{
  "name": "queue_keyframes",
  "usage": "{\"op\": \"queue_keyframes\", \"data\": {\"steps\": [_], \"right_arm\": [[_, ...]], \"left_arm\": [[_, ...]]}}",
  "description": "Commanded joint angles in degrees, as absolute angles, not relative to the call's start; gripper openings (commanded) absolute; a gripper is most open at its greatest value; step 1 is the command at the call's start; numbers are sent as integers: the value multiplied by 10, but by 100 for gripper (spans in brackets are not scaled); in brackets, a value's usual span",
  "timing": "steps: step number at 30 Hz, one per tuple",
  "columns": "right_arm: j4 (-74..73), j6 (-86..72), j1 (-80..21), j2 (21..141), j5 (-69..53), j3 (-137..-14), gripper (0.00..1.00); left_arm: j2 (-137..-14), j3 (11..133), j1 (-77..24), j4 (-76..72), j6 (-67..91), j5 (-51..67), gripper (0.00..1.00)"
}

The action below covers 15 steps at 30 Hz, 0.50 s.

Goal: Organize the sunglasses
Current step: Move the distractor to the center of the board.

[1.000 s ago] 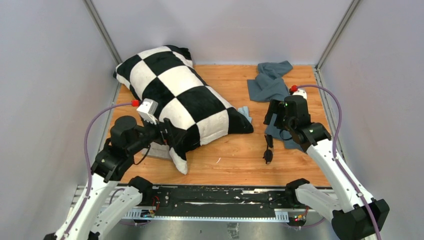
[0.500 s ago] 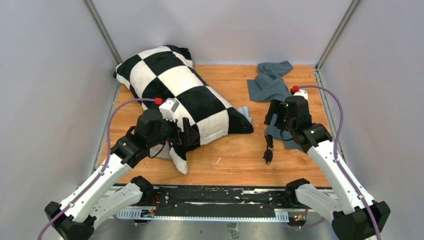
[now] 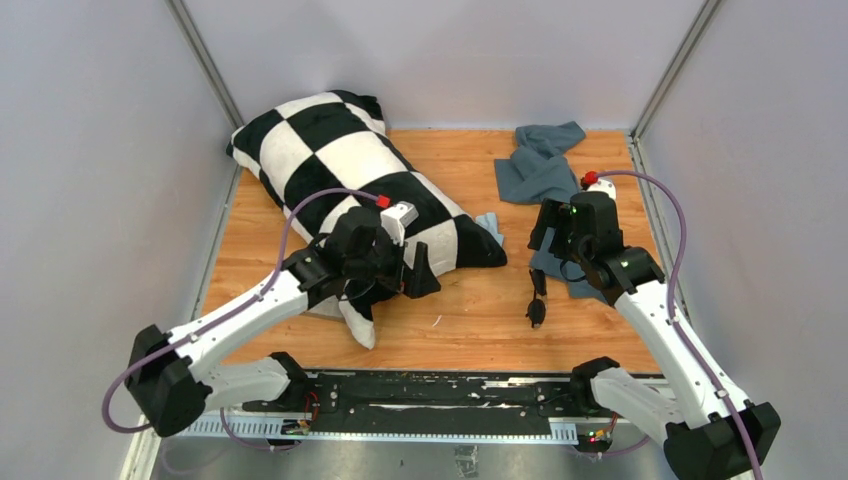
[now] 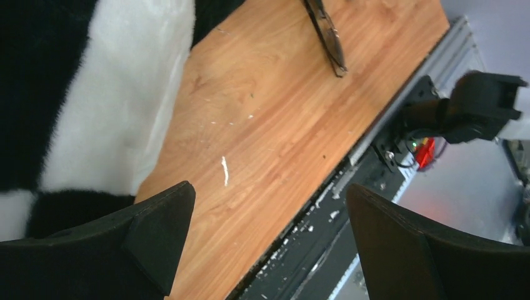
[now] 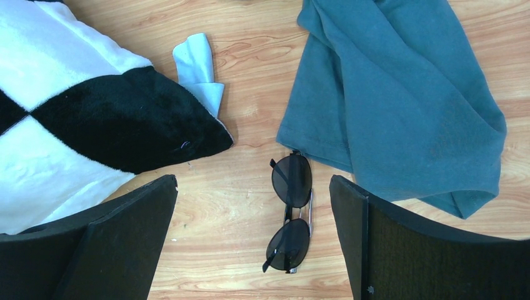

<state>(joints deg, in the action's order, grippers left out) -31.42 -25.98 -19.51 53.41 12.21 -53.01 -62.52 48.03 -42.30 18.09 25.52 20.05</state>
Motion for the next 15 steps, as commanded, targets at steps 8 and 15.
{"op": "queue_keyframes", "data": {"steps": [8, 15], "right_arm": [[-329, -262, -201, 534, 110, -517, 100], [-329, -259, -202, 539, 100, -521, 100]], "left_arm": [[-775, 571, -414, 124, 243, 140, 100], [-849, 589, -328, 76, 274, 221, 100]]}}
